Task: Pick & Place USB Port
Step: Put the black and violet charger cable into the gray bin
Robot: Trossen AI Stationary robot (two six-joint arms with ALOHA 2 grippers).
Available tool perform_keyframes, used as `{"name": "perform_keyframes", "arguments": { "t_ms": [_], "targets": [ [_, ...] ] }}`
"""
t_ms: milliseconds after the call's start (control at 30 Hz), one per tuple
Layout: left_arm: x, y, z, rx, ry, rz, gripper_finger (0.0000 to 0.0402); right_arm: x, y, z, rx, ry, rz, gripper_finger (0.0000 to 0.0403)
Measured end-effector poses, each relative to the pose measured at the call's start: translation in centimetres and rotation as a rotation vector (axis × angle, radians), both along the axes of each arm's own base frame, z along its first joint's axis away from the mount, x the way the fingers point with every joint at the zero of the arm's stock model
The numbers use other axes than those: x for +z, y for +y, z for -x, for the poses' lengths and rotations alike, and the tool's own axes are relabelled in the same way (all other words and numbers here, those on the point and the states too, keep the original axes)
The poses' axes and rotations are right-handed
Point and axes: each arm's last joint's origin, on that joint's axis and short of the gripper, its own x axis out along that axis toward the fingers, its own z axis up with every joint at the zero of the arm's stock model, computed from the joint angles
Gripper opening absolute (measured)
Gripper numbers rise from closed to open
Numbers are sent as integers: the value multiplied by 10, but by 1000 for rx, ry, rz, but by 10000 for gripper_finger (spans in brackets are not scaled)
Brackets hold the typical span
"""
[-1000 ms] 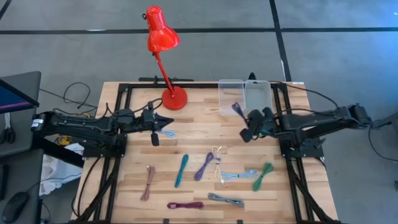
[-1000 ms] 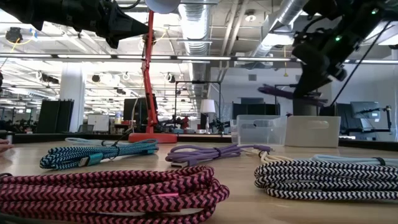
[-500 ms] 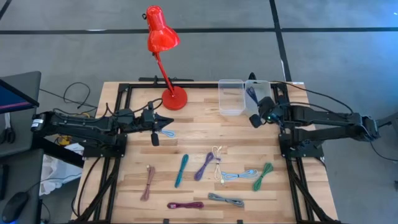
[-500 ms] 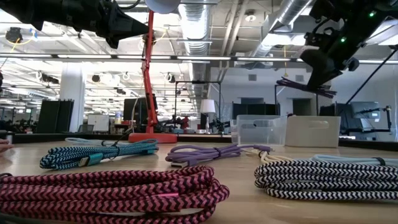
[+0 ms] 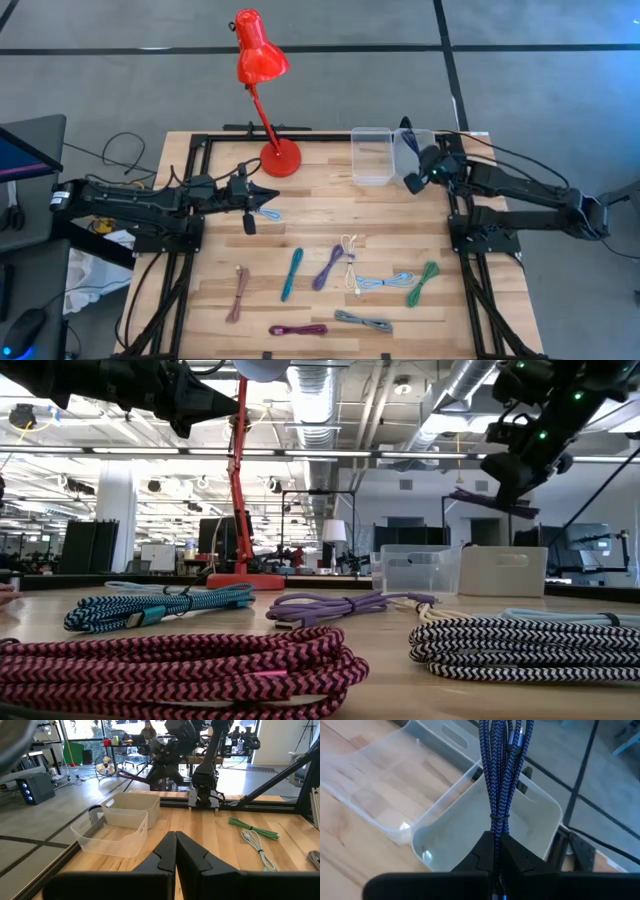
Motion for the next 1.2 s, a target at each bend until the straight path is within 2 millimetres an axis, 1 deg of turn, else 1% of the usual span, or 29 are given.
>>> {"name": "perform_keyframes", "arguments": {
  "t_ms": [167,333,467,633,833,1200],
  "targets": [
    [0,0,0,0,0,0,6,0,-10,3,-6,14,-15,1],
    [0,0,0,0,0,0,6,-8,-21,4,15,14,-54,1],
    [0,0,0,0,0,0,6,-27,-31,6,36,-20,-71,1],
    [0,0,0,0,0,0,6,-50,-39,15,-25,2,-93,1],
    [0,0,0,0,0,0,6,-70,-45,22,-41,-2,-131,1],
    [0,0,0,0,0,0,6,-74,-54,19,-28,-35,-139,2]
  ]
}}
